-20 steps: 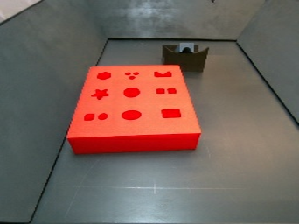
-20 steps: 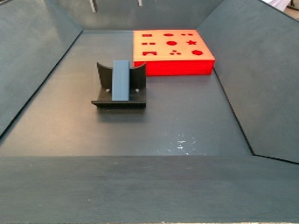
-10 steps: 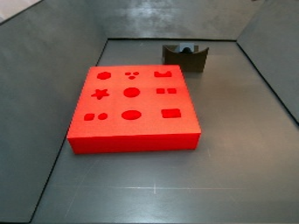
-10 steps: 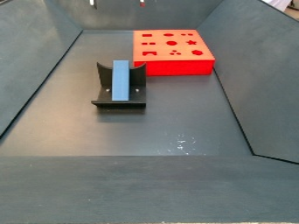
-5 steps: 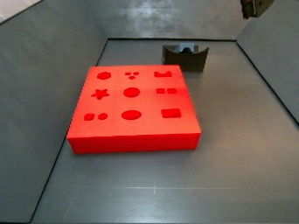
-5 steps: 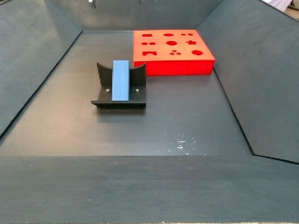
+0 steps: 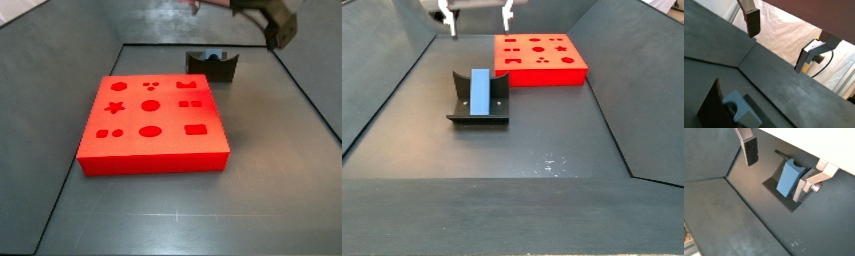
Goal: Pick up the arch object. Move up. Place the arch object on the fixture. Regrasp the arch object. Rotate the arch object. Move to above the board. Insert the arch object.
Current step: Regrasp the arch object.
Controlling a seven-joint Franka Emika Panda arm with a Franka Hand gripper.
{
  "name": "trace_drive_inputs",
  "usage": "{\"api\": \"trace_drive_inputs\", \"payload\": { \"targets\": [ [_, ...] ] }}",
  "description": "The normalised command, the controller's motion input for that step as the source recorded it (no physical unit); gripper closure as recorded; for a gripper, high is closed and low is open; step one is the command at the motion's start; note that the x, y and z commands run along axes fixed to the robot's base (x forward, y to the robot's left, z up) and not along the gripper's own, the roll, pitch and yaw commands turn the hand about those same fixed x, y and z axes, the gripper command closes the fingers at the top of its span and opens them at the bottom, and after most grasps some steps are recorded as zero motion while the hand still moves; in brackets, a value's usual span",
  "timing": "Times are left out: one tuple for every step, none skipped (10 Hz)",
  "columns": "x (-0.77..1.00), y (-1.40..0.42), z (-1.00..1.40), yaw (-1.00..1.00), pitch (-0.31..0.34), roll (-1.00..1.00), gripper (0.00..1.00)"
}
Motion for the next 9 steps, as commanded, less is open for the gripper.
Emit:
{"api": "trace_drive_inputs", "payload": {
  "targets": [
    [0.08,0.06,-1.0,0.08,-0.119,0.07,0.0],
    [0.08,0.05,-1.0,0.06,-0.127,0.07,0.0],
    [0.09,0.05,-1.0,0.02,-0.121,0.07,0.0],
    [0.1,0.04,-1.0,-0.01,-0.102,0.07,0.0],
    [0.11,0.03,-1.0,-0.03,-0.084,0.07,0.0],
    [0.11,0.03,-0.95,-0.03,-0.067,0.07,0.0],
    [0.1,0.02,-0.74,-0.04,-0.033,0.07,0.0],
    [0.09,0.01,-0.55,-0.04,-0.014,0.07,0.0],
    [0.08,0.01,-0.42,-0.02,-0.005,0.07,0.0]
  ]
}}
